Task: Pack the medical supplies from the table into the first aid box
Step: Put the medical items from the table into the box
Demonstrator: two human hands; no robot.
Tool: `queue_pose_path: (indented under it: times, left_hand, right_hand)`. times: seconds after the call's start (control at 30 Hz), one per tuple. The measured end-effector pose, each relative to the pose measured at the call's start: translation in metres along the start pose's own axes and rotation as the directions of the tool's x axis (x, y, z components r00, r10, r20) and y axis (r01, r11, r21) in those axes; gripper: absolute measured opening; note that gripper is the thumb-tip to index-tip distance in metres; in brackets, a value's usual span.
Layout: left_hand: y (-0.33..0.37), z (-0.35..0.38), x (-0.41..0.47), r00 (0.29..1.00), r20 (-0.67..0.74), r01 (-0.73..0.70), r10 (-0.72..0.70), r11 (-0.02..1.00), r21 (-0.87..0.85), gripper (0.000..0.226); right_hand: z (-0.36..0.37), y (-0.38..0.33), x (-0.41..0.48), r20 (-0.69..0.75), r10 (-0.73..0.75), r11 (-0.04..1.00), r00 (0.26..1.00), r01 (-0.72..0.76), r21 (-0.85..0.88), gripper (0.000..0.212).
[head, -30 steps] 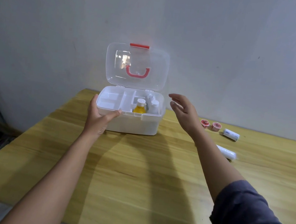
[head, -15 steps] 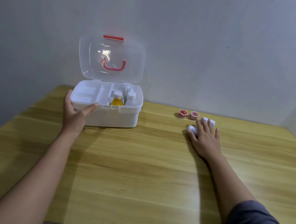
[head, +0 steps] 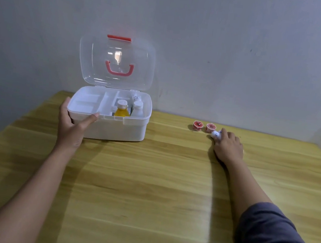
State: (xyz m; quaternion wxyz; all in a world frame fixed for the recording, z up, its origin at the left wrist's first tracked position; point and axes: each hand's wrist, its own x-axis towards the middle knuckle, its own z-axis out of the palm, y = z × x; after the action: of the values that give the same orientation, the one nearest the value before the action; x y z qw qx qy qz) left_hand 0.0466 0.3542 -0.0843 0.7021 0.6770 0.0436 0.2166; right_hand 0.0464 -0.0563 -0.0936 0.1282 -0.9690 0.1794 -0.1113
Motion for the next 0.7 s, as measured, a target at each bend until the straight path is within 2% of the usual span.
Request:
queue_pose_path:
  times: [0.17, 0.27, 0.43, 0.47, 0.53, 0.6, 0.7]
  left_hand:
    - [0.001, 0.003, -0.002, 1.0, -0.015, 0.004, -0.004, 1.0, -0.012, 0.087]
    - [0.005, 0.003, -0.006, 1.0, -0.005, 0.016, -0.016, 1.0, -0.003, 0.096]
    - [0.012, 0.0, -0.009, 0.999, 0.008, 0.046, -0.046, 0.997, 0.055, 0.108]
    - [0.013, -0.001, -0.009, 0.999, 0.01, 0.043, -0.044, 0.997, 0.067, 0.109]
    - [0.016, -0.002, -0.012, 0.999, 0.014, 0.037, -0.038, 0.997, 0.073, 0.108]
    - [0.021, -0.002, -0.016, 0.999, 0.025, 0.02, -0.022, 0.997, 0.076, 0.101]
    - [0.022, -0.005, -0.019, 0.999, 0.035, 0.006, -0.009, 0.996, 0.088, 0.09]
  right_hand:
    - [0.005, -0.005, -0.019, -0.067, -0.029, 0.999, 0.997, 0.03, 0.02, 0.036]
    - [0.006, -0.013, -0.033, -0.096, -0.073, 0.997, 0.993, 0.074, 0.003, 0.036]
    - [0.004, -0.038, -0.06, -0.063, -0.188, 0.982, 0.98, 0.189, 0.021, 0.038]
    - [0.002, -0.046, -0.067, -0.067, -0.206, 0.976, 0.976, 0.21, 0.059, 0.038]
    - [-0.005, -0.066, -0.081, -0.095, -0.234, 0.937, 0.968, 0.251, 0.244, 0.035]
    - [-0.017, -0.088, -0.089, -0.151, -0.28, 0.836, 0.948, 0.318, 0.448, 0.032]
    - [-0.042, -0.128, -0.096, -0.179, -0.372, 0.648, 0.911, 0.393, 0.652, 0.034]
